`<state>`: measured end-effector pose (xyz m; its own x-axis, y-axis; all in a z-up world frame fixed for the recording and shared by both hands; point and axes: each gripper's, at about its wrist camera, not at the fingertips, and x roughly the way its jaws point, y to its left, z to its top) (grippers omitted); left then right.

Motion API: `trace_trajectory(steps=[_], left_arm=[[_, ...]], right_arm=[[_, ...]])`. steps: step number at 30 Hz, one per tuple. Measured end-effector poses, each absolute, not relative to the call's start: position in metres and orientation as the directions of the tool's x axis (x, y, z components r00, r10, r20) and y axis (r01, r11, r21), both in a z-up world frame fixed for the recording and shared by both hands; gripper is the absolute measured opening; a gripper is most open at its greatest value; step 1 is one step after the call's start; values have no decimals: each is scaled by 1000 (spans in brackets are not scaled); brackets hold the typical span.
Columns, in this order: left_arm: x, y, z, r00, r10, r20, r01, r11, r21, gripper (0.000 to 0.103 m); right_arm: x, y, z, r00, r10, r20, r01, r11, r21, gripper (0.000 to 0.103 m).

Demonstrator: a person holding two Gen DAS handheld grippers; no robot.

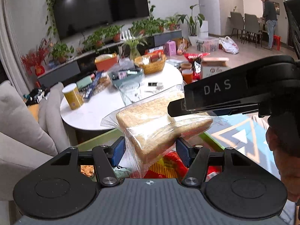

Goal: Organize snacks
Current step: 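Lift the bagged bread with the right tool over the green box, then open the right tool to drop the bread into the box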

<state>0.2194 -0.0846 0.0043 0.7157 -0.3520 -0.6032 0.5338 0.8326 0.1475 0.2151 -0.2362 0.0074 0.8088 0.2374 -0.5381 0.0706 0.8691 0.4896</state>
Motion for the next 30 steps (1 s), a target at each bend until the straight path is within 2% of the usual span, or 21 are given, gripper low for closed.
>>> trace_trajectory(steps=[9, 12, 15, 30], left_arm=[[249, -86, -29, 684, -335, -648, 530, 838, 126, 56], [250, -86, -34, 686, -332, -648, 523, 843, 122, 61], [248, -83, -37, 696, -286, -659, 486, 863, 139, 60], [196, -45, -1, 737, -294, -609, 437, 894, 97, 61]], right_arm=[[234, -235, -21, 779, 219, -587, 124, 864, 487, 30], [238, -238, -26, 772, 209, -600, 152, 857, 493, 29], [237, -245, -30, 762, 187, -619, 202, 840, 503, 29], [193, -226, -1, 754, 258, -605, 83, 875, 477, 30]])
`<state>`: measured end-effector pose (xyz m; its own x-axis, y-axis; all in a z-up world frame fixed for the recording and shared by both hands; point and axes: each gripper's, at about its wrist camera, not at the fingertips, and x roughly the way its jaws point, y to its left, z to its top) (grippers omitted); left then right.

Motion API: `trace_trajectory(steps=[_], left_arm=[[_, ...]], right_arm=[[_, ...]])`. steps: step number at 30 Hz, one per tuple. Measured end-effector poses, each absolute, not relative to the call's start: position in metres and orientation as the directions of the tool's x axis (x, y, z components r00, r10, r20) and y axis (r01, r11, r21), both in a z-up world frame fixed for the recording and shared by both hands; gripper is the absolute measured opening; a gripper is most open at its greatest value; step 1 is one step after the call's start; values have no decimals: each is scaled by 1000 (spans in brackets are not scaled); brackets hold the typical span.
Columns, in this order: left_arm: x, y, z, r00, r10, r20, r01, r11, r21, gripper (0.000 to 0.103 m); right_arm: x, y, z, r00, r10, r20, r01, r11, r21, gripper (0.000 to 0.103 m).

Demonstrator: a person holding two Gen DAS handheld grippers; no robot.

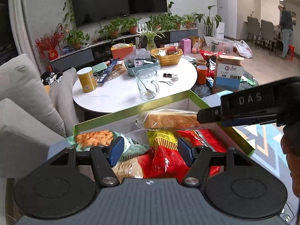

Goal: Organize snacks
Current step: 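Open the right tool to drop the bread into the box, then withdraw the right tool from the box toward the remaining snacks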

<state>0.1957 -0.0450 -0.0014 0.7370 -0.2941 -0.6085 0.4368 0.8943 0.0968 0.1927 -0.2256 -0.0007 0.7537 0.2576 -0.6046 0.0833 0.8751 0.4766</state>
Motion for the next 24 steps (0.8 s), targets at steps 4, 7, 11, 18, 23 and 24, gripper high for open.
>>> trace_trajectory(steps=[4, 7, 11, 18, 23, 24], left_arm=[[175, -39, 7, 749, -277, -602, 412, 906, 97, 61], [158, -33, 14, 755, -268, -598, 390, 917, 82, 62], [133, -24, 18, 770, -254, -585, 371, 924, 88, 67], [101, -7, 14, 753, -250, -609, 354, 933, 55, 67], [85, 8, 5, 747, -225, -625, 335, 940, 62, 67], [81, 10, 3, 745, -220, -630, 332, 941, 63, 67]], right_arm=[[179, -217, 6, 747, 275, -605, 42, 889, 456, 32], [163, -210, 8, 743, 279, -608, 22, 898, 439, 33], [138, -200, 10, 737, 286, -613, -9, 910, 414, 33], [104, -188, 12, 725, 285, -626, -53, 931, 362, 36], [85, -184, 6, 709, 282, -646, -65, 939, 338, 40], [83, -184, 4, 704, 281, -653, -63, 940, 336, 40]])
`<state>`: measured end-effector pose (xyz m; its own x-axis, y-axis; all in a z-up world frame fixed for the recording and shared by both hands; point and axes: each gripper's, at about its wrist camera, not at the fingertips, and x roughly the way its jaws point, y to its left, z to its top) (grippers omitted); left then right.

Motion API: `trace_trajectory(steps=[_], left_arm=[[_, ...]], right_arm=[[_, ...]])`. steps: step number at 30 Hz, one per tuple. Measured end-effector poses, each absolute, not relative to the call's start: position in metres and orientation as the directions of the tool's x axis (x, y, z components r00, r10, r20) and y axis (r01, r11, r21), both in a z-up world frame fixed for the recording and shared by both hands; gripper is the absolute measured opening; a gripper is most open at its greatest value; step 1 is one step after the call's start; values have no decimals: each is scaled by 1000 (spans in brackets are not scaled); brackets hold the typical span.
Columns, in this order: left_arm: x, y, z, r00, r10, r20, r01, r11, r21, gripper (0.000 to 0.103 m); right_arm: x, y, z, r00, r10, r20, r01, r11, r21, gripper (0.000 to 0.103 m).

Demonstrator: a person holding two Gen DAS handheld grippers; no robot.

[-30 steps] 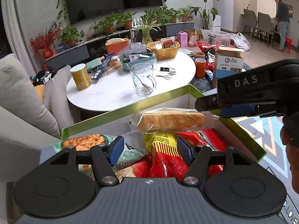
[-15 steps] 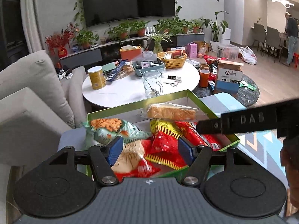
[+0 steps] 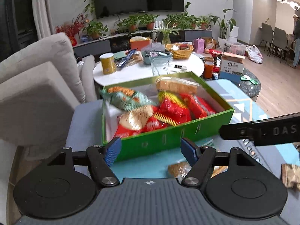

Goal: Organize snacks
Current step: 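Withdraw the right tool from the box toward the remaining snacks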

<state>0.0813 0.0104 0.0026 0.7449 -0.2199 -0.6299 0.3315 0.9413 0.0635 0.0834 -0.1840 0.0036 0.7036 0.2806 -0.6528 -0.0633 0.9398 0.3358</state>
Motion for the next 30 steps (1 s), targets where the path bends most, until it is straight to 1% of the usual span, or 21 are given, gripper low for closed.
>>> trace_trajectory(steps=[5, 9, 12, 15, 19, 25, 29, 30], left_arm=[[71, 26, -9, 736, -189, -650, 306, 949, 70, 67], [66, 40, -25, 713, -170, -681, 274, 960, 48, 67], [66, 46, -37, 698, -142, -702, 254, 965, 57, 67], [70, 51, -50, 677, -119, -726, 227, 973, 52, 67], [73, 58, -61, 653, -122, -747, 212, 977, 25, 67], [70, 71, -74, 630, -137, -764, 199, 980, -12, 67], [64, 83, -76, 618, -150, -772, 172, 984, -53, 67], [62, 87, -76, 616, -153, -773, 163, 984, -64, 67]], right_arm=[[72, -181, -2, 689, 284, -666, -73, 942, 326, 40], [63, -171, -8, 674, 299, -675, -88, 940, 329, 42], [52, -158, -16, 648, 320, -691, -124, 939, 320, 42], [46, -140, -22, 621, 327, -712, -177, 944, 280, 42], [39, -126, -27, 607, 316, -729, -209, 949, 237, 42], [34, -122, -31, 597, 317, -737, -218, 948, 231, 42], [24, -111, -35, 583, 321, -746, -268, 943, 197, 42], [21, -106, -37, 574, 327, -750, -286, 939, 190, 43]])
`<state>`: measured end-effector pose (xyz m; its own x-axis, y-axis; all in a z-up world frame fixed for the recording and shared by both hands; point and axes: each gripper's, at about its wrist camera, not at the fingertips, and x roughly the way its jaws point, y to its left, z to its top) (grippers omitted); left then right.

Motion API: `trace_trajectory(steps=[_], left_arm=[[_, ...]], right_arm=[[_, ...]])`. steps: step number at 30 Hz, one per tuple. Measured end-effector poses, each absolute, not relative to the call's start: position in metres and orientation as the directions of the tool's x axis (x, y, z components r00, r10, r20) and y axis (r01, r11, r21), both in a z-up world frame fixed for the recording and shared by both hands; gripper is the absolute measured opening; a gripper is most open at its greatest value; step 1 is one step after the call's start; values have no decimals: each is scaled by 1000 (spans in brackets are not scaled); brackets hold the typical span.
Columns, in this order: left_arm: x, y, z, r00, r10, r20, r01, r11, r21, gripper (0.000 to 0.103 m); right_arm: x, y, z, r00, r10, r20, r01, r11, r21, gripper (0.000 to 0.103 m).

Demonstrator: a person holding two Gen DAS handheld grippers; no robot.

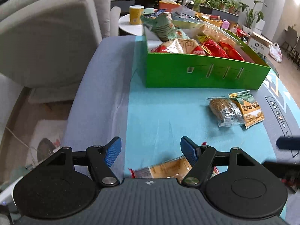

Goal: Organize snacks
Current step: 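Grasp the red-ended pastry with the left tool while the right tool grasps the orange-wrapped pastry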

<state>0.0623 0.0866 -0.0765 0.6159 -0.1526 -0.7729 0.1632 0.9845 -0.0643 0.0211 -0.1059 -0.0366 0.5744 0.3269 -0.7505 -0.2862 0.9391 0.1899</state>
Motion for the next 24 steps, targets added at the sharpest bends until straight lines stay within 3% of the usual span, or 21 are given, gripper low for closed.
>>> trace_trajectory(steps=[3, 10, 24], left_arm=[[57, 93, -76, 617, -144, -774, 139, 988, -73, 67], [41, 104, -71, 624, -167, -764, 154, 984, -89, 67], [20, 98, -73, 600, -250, -760, 292, 953, -83, 67]], right_arm=[[9, -87, -45, 540, 349, -766, -358, 919, 167, 56], [-2, -59, -66, 492, 344, -800, -431, 894, 119, 58], [12, -99, -58, 559, 249, -791, -230, 963, 140, 57]])
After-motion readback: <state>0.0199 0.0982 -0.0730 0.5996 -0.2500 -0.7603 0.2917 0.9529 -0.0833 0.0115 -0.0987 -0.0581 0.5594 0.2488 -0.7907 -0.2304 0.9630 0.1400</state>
